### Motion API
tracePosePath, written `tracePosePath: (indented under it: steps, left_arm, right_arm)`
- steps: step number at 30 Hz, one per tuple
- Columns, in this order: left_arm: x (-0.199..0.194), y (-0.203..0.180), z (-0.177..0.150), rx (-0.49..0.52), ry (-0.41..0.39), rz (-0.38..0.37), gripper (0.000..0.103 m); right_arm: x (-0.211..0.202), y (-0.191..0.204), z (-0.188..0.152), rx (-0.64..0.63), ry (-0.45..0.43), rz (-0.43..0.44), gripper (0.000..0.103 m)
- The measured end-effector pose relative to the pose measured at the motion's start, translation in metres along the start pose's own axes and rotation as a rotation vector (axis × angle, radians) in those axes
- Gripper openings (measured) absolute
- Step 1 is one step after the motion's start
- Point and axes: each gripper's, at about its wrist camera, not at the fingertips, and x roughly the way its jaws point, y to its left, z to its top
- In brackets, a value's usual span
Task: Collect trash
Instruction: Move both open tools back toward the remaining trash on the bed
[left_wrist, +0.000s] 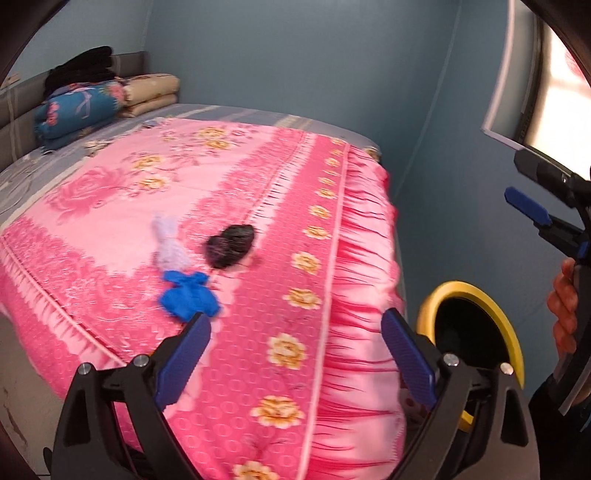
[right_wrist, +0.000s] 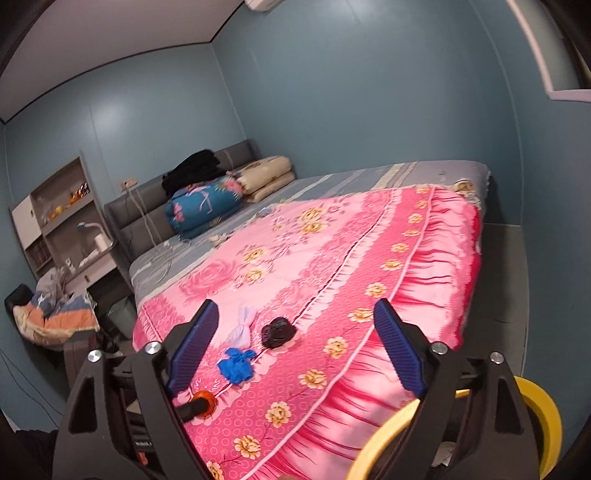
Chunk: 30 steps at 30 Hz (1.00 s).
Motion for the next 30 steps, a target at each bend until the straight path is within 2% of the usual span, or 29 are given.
tracePosePath:
  steps: [6,15,24,30]
  left_arm:
    - [-0.003,0.034,-0.005,-0.021,-0.009,0.070,0.091]
    - [0.012,0.086,-0.025,-0.081,0.036,0.148,0.091]
    - [0.036,0.119,-0.044,-0.135,0.091,0.166,0.091]
    - [0.055,0.141,-0.054,-0.178,0.138,0.148,0.091]
  right_arm:
    - [0.037,0.013,0.001,-0.006,0.057,0.006,0.084]
    - [0.111,0.031,-0.007,-0.023,0.176,0.025,0.084]
    - [0.194,0.048,-0.028,-0.024,0.302,0.019,0.084]
    - [0.244,0.048,-0.043,-0.015,0.375,0.000,0.084]
